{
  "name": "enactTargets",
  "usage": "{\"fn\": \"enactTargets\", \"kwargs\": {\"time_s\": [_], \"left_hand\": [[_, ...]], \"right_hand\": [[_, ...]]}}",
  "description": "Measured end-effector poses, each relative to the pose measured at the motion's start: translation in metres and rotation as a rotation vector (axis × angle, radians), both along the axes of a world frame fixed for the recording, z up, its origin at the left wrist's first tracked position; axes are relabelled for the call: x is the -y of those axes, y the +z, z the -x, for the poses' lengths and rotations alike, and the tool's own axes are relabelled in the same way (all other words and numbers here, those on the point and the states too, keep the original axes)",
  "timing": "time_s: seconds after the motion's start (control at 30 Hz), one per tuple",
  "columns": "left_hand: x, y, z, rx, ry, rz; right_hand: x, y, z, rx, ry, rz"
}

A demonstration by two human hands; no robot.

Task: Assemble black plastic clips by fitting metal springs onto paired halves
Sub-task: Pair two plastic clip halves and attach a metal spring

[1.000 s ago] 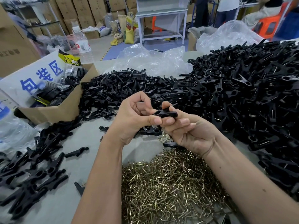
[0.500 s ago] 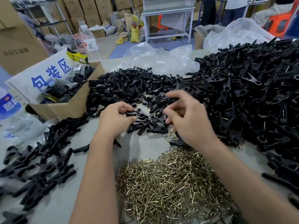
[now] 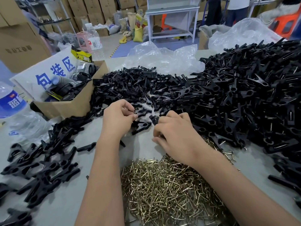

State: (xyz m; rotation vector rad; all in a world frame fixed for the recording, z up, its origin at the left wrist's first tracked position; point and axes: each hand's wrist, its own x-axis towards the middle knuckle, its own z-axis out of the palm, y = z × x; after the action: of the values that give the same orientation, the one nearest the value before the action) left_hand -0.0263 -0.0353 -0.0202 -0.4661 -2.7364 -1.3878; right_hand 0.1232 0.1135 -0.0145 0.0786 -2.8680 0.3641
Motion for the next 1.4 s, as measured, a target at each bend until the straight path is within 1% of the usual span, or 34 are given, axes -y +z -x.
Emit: {"fn": "enactTargets", "kwargs": {"time_s": [0.1,0.13,0.17,0.2,0.23,0.27,0.33,0.37,0.4,0.47,0.57,0.7,0.77,0.9,1.03,1.13,1.27,1.4], "left_hand": [[0.0,0.004,0.001,-0.001,0.004,-0.117],[0.0,0.006,0.001,0.02,-0.027,-0.181],[0.0,0.009,0.0,0.057,-0.083,-0.26],[0.0,0.012,-0.002,0.109,-0.165,-0.344],[-0.001,0.015,-0.004,0.176,-0.269,-0.425],[-0.003,0.017,-0.007,0.249,-0.376,-0.486],[-0.009,0.02,-0.013,0.327,-0.545,-0.506],[-0.014,0.021,-0.017,0.328,-0.59,-0.485],[-0.018,0.021,-0.02,0.326,-0.614,-0.468],[-0.025,0.022,-0.025,0.342,-0.638,-0.455],[-0.029,0.022,-0.029,0.379,-0.682,-0.463],[-0.032,0.02,-0.03,0.385,-0.656,-0.473],[-0.034,0.018,-0.031,0.424,-0.635,-0.512],[-0.037,0.017,-0.03,0.477,-0.603,-0.607],[-0.04,0.017,-0.029,0.544,-0.57,-0.632],[-0.043,0.016,-0.032,0.557,-0.584,-0.601],[-0.045,0.018,-0.036,0.571,-0.624,-0.571],[-0.047,0.018,-0.038,0.565,-0.633,-0.543]], "right_hand": [[0.001,0.001,-0.002,-0.018,-0.029,-0.046],[0.001,0.0,-0.001,-0.048,-0.036,-0.04],[0.0,0.0,0.0,-0.106,-0.051,0.02],[-0.001,0.0,0.0,-0.186,-0.083,0.146],[-0.002,0.002,0.002,-0.274,-0.129,0.338],[-0.006,0.004,0.003,-0.341,-0.171,0.572],[-0.013,0.008,0.006,-0.355,-0.192,1.017],[-0.016,0.009,0.006,-0.33,-0.169,1.173],[-0.019,0.008,0.006,-0.302,-0.143,1.282],[-0.024,0.006,0.005,-0.267,-0.119,1.394],[-0.032,0.006,0.004,-0.199,-0.094,1.446],[-0.036,0.008,0.003,-0.167,-0.083,1.455],[-0.037,0.009,0.002,-0.168,-0.095,1.537],[-0.041,0.013,-0.001,-0.141,-0.079,1.792],[-0.046,0.015,-0.004,-0.091,-0.052,1.918],[-0.044,0.013,-0.002,-0.117,-0.029,1.844],[-0.041,0.008,0.001,-0.255,-0.074,1.735],[-0.041,0.005,0.002,-0.295,-0.119,1.633]]}}
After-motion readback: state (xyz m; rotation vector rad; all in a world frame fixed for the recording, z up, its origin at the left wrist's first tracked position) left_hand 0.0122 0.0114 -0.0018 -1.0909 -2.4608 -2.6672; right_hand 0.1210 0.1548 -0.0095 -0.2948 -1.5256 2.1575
